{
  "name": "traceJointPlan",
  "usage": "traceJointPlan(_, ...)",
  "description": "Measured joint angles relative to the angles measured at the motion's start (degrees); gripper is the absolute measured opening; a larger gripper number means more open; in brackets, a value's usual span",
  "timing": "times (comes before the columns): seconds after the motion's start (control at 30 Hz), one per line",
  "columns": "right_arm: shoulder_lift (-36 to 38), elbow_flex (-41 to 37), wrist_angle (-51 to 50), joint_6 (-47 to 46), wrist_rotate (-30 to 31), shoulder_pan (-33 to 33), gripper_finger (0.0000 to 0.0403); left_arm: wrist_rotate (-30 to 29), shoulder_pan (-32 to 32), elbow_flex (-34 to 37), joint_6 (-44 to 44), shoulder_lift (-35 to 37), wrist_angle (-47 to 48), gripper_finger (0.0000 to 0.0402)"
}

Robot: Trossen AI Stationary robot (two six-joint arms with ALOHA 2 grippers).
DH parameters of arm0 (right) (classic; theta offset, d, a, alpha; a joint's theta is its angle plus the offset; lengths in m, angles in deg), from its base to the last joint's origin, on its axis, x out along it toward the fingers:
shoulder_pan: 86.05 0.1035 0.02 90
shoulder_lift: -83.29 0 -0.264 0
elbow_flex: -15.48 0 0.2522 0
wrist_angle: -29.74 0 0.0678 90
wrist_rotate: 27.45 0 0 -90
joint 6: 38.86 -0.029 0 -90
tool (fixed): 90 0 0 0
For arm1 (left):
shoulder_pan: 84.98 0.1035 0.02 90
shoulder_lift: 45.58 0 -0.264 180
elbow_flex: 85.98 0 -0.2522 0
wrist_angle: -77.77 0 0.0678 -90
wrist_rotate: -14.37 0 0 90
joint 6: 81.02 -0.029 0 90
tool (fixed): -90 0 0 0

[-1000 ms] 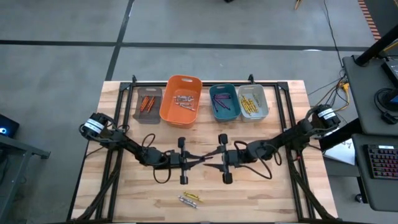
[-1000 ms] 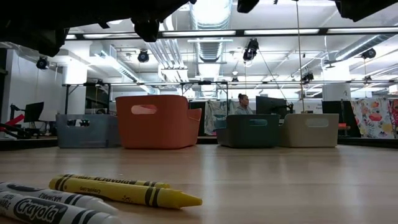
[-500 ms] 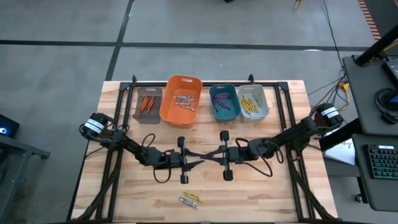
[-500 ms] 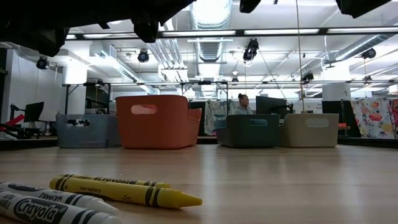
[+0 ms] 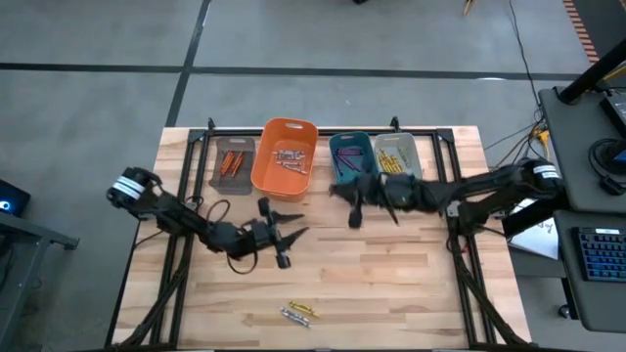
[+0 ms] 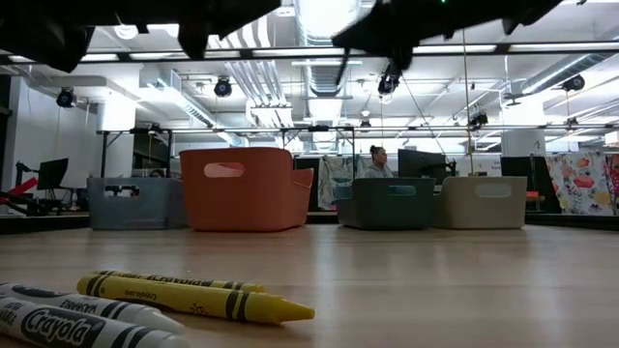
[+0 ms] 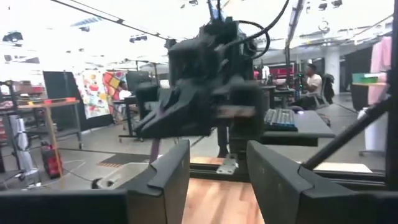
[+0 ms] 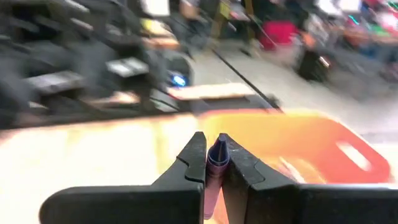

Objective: Sort crayons
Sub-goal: Put the purple crayon into the blue bin

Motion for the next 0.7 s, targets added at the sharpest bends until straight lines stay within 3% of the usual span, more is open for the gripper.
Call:
traceJointPlan(0.27,-2.96,3.14,-11.79,-2.65,-2.74,-15.67,0.0013,0.07,1.15,8.08,0.46,11.17,0.9,0.0119)
traceJointPlan(0.43,-8.59,10.32,-20.34,-1.5,-3.76,-22.92,0.0013,0.04,2.61,11.08,0.48,15.82,2.29,0.011)
traceJointPlan(0.7,-20.79,24.79,-42.89,0.55,-3.71,-29.53,0.0013,0.17,5.47,13.94,0.5,21.19,6.79,0.0106)
